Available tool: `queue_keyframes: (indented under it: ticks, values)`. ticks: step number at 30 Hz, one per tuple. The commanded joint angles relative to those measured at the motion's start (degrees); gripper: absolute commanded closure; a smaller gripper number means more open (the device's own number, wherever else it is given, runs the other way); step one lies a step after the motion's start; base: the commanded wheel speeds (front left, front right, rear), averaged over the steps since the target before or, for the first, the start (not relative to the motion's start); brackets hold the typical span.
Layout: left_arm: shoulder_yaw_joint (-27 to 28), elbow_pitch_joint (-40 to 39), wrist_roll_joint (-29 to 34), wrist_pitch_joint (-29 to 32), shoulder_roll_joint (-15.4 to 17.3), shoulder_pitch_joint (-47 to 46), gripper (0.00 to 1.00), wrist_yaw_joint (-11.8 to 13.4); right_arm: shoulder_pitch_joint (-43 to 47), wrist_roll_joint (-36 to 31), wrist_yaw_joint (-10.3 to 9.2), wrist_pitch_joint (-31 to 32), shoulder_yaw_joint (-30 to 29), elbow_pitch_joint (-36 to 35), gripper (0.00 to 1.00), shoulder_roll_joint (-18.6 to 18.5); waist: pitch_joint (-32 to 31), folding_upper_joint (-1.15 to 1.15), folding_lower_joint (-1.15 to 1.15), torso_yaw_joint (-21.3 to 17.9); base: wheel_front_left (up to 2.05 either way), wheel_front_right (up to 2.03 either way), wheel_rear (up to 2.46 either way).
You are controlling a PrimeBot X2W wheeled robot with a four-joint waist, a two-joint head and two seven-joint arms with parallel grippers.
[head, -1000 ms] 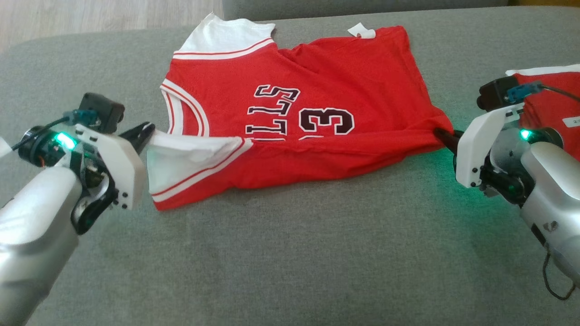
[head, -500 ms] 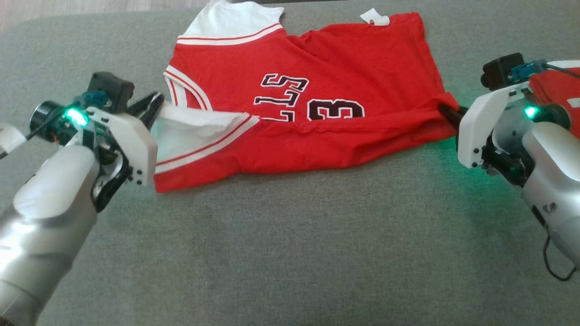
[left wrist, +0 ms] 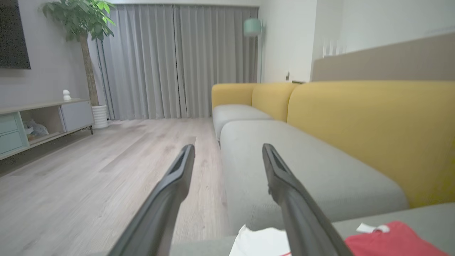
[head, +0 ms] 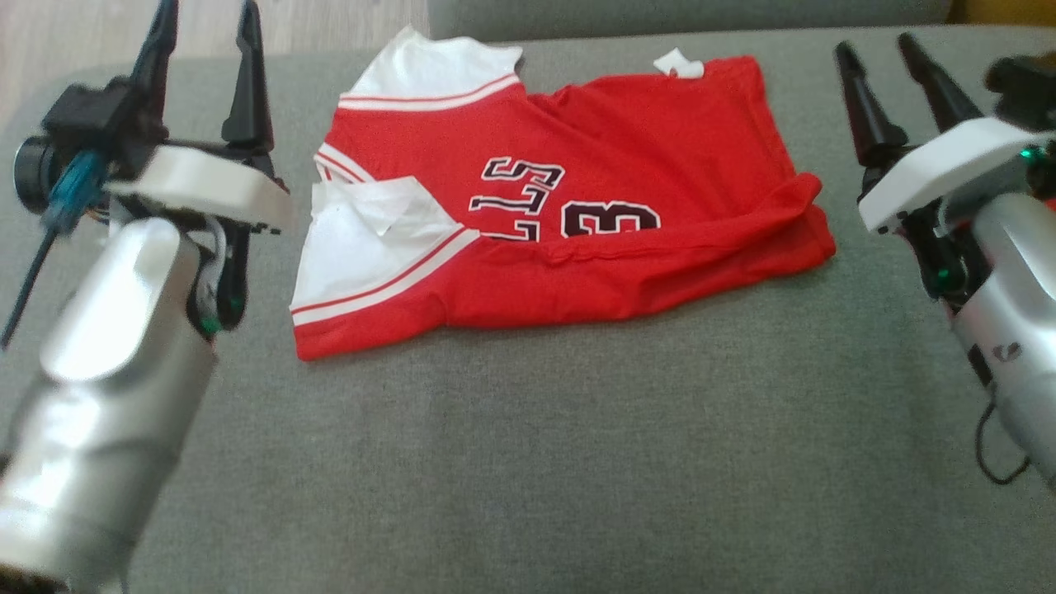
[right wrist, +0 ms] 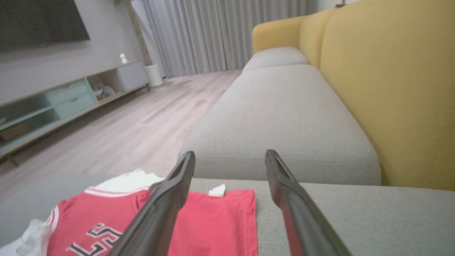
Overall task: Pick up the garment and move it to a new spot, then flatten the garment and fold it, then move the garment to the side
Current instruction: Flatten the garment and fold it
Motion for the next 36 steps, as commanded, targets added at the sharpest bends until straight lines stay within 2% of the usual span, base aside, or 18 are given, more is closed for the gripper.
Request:
queue_keyframes:
  ticks: [1, 3, 6, 10, 13, 18, 23, 29, 36]
  values:
    - [4.3, -4.3, 1.5, -0.5, 1.3, 1.5, 0.00, 1.0, 1.8, -1.2, -0.05, -1.4, -1.6, -1.2, 0.00, 1.1, -1.1, 0.00, 0.01, -0.2, 0.00, 0.00, 0.00]
    - [8.3, -10.2, 4.0, -0.5, 0.1, 7.1, 0.00, 2.4, 3.9, -4.3, -0.05, -2.2, -5.8, -1.9, 0.00, 2.6, -2.1, 0.00, 0.01, -0.5, 0.00, 0.00, 0.00]
    - [13.0, -17.1, 7.7, -0.5, -2.4, 15.7, 0.00, 3.5, 9.6, -11.3, -0.05, -2.2, -16.7, -7.7, 0.00, 5.7, -3.3, 0.00, 0.01, -0.7, 0.00, 0.00, 0.00]
    - [16.5, -21.5, 12.1, -0.5, -6.0, 25.0, 0.00, 3.0, 21.1, -22.3, -0.05, -2.3, -28.8, -16.9, 0.00, 12.5, -4.1, 0.00, 0.01, -0.5, 0.00, 0.00, 0.00]
    - [18.8, -21.6, 13.6, -0.5, -8.6, 29.9, 0.00, 2.0, 28.6, -28.8, -0.05, -2.3, -33.8, -22.6, 0.00, 17.1, -4.4, 0.00, 0.01, -0.4, 0.00, 0.00, 0.00]
    - [21.1, -20.2, 16.0, -0.5, -11.1, 33.4, 0.00, 0.5, 35.2, -32.1, -0.05, -2.3, -36.3, -26.7, 0.00, 19.5, -4.5, 0.00, 0.01, -0.3, 0.00, 0.00, 0.00]
    - [23.2, -16.9, 17.9, -0.5, -12.6, 33.6, 0.00, -1.9, 37.4, -31.4, -0.05, -2.3, -34.8, -28.8, 0.00, 19.9, -4.2, 0.00, 0.01, -1.3, 0.00, 0.00, 0.00]
    - [21.6, -5.9, 18.0, 1.9, -12.6, 30.6, 0.00, -3.8, 36.6, -30.3, -0.05, -2.3, -33.1, -29.9, 0.00, 19.9, -2.7, 0.00, 0.01, -3.1, 0.00, 0.00, 0.00]
    - [22.3, 6.7, 18.3, 7.8, -10.9, 26.1, 0.00, -0.5, 36.2, -29.6, -0.05, -2.3, -32.0, -31.0, 0.00, 19.9, -0.2, 0.00, 0.01, -5.7, 0.00, 0.00, 0.00]
